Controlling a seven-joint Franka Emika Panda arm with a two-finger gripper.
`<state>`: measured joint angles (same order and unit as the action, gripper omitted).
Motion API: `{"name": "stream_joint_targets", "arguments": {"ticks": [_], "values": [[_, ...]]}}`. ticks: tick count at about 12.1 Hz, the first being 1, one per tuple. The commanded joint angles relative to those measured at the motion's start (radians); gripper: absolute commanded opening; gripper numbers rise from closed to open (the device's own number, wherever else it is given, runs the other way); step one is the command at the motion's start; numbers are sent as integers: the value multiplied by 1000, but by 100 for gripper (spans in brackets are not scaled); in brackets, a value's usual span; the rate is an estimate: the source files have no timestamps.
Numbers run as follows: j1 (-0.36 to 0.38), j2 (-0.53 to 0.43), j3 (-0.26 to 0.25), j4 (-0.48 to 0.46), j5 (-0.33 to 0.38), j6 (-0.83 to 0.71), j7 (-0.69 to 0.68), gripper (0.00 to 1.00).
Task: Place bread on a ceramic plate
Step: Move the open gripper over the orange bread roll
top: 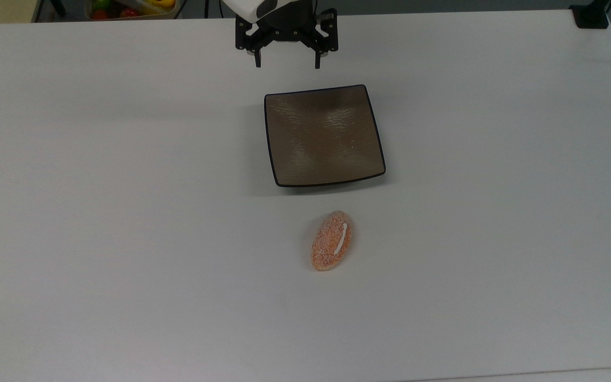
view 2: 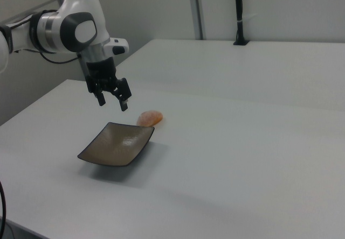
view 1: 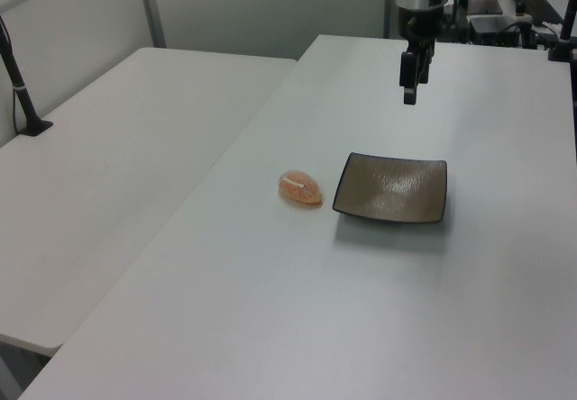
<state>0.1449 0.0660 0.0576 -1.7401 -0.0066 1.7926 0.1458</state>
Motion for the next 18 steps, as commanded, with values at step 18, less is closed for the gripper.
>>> {"name": "stream_joint_targets", "arguments": {"ticks": [18], "values": [[68, 481, -8, 329, -150, 467, 526, 100]]}}
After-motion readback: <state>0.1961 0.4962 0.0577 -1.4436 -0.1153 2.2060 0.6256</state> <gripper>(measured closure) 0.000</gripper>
